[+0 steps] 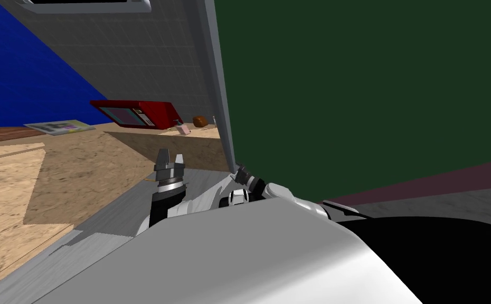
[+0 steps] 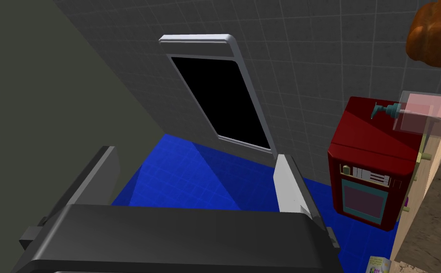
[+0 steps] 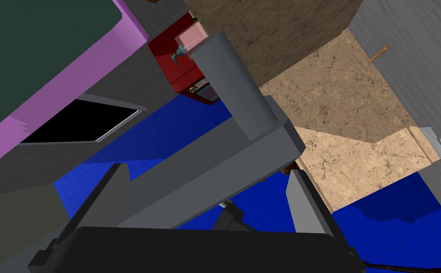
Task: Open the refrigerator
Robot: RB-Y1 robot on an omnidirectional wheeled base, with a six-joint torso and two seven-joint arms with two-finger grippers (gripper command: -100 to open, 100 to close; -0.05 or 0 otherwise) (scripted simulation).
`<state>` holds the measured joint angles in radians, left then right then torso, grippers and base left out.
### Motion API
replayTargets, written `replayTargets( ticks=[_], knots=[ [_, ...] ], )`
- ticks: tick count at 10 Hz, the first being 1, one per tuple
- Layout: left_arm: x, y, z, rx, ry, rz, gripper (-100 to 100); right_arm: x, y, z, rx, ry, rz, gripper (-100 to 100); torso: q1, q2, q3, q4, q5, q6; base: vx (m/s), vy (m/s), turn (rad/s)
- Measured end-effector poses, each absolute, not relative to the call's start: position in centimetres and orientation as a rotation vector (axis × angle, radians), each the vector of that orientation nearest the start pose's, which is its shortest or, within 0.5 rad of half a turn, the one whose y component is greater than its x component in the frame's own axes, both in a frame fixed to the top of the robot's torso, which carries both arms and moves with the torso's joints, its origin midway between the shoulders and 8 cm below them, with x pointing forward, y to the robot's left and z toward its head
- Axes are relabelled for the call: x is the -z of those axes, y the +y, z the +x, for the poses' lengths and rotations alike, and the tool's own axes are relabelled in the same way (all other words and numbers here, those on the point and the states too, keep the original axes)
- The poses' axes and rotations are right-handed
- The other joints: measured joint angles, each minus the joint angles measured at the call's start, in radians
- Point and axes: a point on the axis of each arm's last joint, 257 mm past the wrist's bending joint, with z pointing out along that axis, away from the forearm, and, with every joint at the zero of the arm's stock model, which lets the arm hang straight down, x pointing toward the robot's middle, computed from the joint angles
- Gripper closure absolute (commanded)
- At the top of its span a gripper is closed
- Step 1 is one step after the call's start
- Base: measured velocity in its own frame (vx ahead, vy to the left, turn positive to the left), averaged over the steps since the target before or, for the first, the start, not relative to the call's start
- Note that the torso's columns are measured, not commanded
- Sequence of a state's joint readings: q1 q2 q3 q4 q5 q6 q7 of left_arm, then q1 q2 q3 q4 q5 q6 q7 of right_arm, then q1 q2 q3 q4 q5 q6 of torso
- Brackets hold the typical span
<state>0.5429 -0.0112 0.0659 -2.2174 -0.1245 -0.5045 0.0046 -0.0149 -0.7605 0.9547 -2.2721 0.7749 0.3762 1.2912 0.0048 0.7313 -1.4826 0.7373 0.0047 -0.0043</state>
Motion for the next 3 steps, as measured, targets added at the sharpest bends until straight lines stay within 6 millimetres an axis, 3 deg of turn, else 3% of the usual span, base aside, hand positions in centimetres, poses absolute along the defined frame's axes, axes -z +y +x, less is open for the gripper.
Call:
replayTargets(
  ticks=[3],
  knots=[
    [1.77,29.67,34.88,1.126,0.742,-0.659,0,17.86,1.17,32.92,0.119,1.105,-1.247,0,-0.001,0.004,0.004,0.0,-0.002,0.002,-0.005,-0.002,-0.009]
  ],
)
